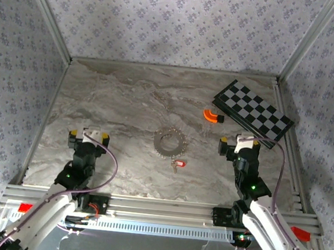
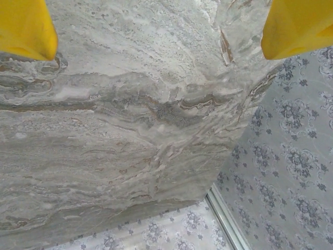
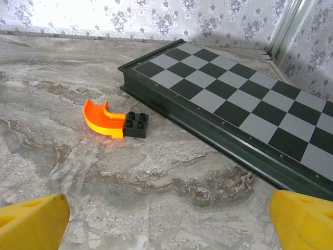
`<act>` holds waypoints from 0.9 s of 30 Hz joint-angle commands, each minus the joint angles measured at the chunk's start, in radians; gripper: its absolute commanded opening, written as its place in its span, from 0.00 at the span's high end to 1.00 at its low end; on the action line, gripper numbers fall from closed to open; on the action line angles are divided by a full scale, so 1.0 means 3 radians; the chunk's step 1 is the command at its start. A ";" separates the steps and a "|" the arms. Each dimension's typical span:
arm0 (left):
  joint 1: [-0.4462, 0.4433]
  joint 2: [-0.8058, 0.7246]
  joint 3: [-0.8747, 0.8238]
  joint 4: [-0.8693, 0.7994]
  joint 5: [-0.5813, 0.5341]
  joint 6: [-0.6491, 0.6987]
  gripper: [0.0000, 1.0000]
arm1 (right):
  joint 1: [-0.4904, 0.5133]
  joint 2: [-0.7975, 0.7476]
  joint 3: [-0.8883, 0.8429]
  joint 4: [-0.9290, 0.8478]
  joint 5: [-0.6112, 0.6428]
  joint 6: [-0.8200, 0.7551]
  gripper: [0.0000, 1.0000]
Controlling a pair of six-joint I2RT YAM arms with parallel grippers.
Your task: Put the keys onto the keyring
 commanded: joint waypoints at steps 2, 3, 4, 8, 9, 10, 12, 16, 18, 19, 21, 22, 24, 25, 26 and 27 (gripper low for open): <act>0.0204 0.0351 0.0085 0.0396 0.0216 -0.0009 0.01 | -0.0110 0.0322 -0.0179 0.0587 0.0095 -0.0041 0.00; 0.0246 0.0471 0.0107 0.0451 0.0217 -0.0018 0.01 | -0.0136 0.0439 -0.0186 0.0708 0.0090 -0.0033 0.00; 0.0282 0.0576 0.0126 0.0521 0.0217 -0.0030 0.01 | -0.0159 0.0569 -0.0203 0.0873 0.0092 -0.0033 0.00; 0.0407 0.0890 0.0129 0.0899 0.0303 -0.0089 0.01 | -0.0236 0.1168 -0.0148 0.1382 0.0175 -0.0047 0.00; 0.0466 0.0959 0.0135 0.0979 0.0347 -0.0114 0.00 | -0.0237 0.1309 -0.0100 0.1460 0.0148 -0.0068 0.00; 0.0552 0.1029 0.0148 0.1025 0.0418 -0.0154 0.01 | -0.0236 0.1445 -0.0088 0.1631 0.0170 -0.0103 0.00; 0.0706 0.1150 0.0178 0.1105 0.0566 -0.0218 0.01 | -0.0245 0.1689 -0.0043 0.1861 0.0161 -0.0110 0.00; 0.0873 0.1408 0.0218 0.1334 0.0763 -0.0274 0.01 | -0.0257 0.2209 0.0128 0.2260 0.0178 -0.0179 0.00; 0.0903 0.1525 0.0239 0.1436 0.0785 -0.0278 0.01 | -0.0262 0.2408 0.0254 0.2340 0.0306 -0.0350 0.01; 0.0903 0.1592 0.0250 0.1505 0.0789 -0.0281 0.01 | -0.0258 0.2465 0.0336 0.2297 0.0339 -0.0352 0.00; 0.0911 0.1705 0.0265 0.1626 0.0787 -0.0274 0.00 | -0.0240 0.2455 0.0366 0.2143 0.0285 -0.0319 0.00; 0.0914 0.1777 0.0277 0.1688 0.0794 -0.0273 0.00 | -0.0235 0.2457 0.0311 0.2255 0.0297 -0.0368 0.00; 0.0926 0.1900 0.0305 0.1787 0.0805 -0.0272 0.00 | -0.0244 0.2461 0.0260 0.2351 0.0330 -0.0370 0.00; 0.0931 0.1961 0.0319 0.1838 0.0824 -0.0277 0.00 | -0.0257 0.2468 0.0260 0.2360 0.0287 -0.0396 0.00; 0.0936 0.2011 0.0330 0.1880 0.0835 -0.0270 0.00 | -0.0262 0.2498 0.0265 0.2394 0.0285 -0.0426 0.00; 0.0941 0.2075 0.0346 0.1939 0.0861 -0.0269 0.00 | -0.0265 0.2536 0.0270 0.2447 0.0293 -0.0471 0.00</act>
